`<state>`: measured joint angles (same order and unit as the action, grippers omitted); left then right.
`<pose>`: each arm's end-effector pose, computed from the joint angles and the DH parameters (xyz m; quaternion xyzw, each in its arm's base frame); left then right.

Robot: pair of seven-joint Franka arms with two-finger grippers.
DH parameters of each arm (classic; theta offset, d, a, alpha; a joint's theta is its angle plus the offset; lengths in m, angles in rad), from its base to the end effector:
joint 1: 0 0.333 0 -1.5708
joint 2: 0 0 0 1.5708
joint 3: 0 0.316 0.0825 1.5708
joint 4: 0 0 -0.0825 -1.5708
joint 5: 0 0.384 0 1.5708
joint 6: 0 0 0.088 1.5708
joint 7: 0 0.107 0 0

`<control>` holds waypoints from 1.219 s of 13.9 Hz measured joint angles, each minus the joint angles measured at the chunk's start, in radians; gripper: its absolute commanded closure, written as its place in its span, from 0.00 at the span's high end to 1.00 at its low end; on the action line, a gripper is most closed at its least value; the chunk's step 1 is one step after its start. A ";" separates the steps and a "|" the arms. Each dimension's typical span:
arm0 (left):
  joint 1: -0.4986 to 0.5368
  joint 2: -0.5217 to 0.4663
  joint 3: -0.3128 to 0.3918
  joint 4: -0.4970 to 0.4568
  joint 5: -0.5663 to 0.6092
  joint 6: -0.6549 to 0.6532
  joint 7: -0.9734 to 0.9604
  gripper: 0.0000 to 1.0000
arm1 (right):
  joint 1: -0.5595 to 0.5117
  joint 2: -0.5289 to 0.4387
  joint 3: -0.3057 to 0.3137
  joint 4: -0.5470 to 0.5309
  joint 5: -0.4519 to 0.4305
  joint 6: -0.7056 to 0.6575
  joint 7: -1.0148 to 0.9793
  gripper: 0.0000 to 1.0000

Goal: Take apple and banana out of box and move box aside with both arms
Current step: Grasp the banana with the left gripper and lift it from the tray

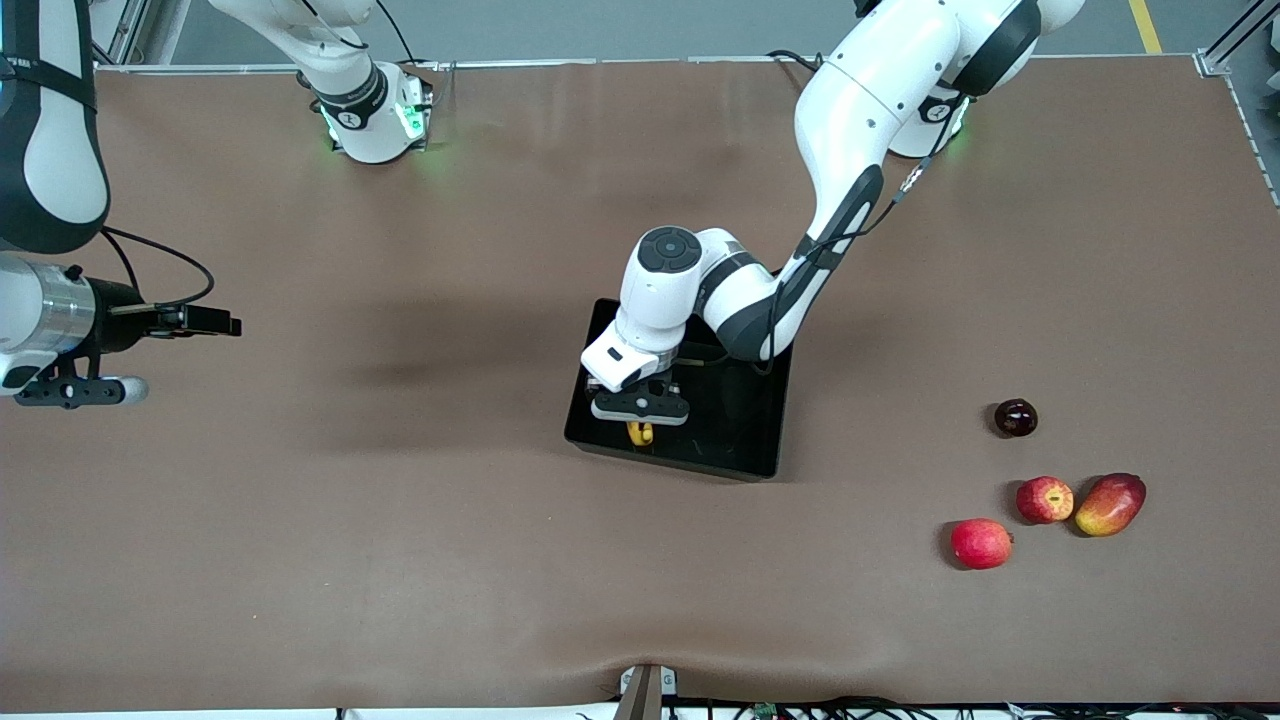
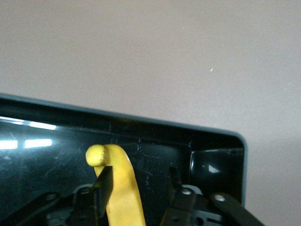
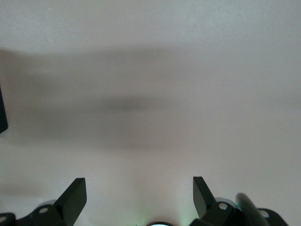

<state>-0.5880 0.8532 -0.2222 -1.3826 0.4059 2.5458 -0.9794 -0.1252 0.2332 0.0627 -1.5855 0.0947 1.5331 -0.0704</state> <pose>0.5516 -0.5267 0.2423 0.9839 -0.0133 0.1539 0.0901 0.5994 -0.0302 0.4806 -0.9884 0.0009 0.1380 0.0637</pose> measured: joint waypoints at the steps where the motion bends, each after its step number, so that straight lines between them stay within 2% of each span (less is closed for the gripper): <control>1: -0.002 0.000 -0.001 -0.003 0.000 -0.016 0.000 1.00 | 0.006 -0.002 0.003 0.005 0.001 -0.002 0.001 1.00; 13: -0.047 0.045 -0.009 -0.074 0.000 -0.054 -0.031 1.00 | 0.040 -0.006 0.007 0.010 0.026 -0.004 0.039 1.00; 14: -0.048 0.051 -0.009 -0.076 0.000 -0.054 -0.032 0.83 | 0.041 -0.006 0.007 0.010 0.026 -0.004 0.039 1.00; 17: -0.048 0.055 -0.009 -0.072 0.000 -0.054 -0.033 0.12 | 0.042 -0.006 0.007 0.011 0.026 -0.004 0.039 1.00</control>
<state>-0.6359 0.9084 -0.2316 -1.4544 0.4059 2.4915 -1.0120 -0.0833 0.2277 0.0695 -1.5749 0.1206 1.5291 -0.0310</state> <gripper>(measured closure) 0.185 0.000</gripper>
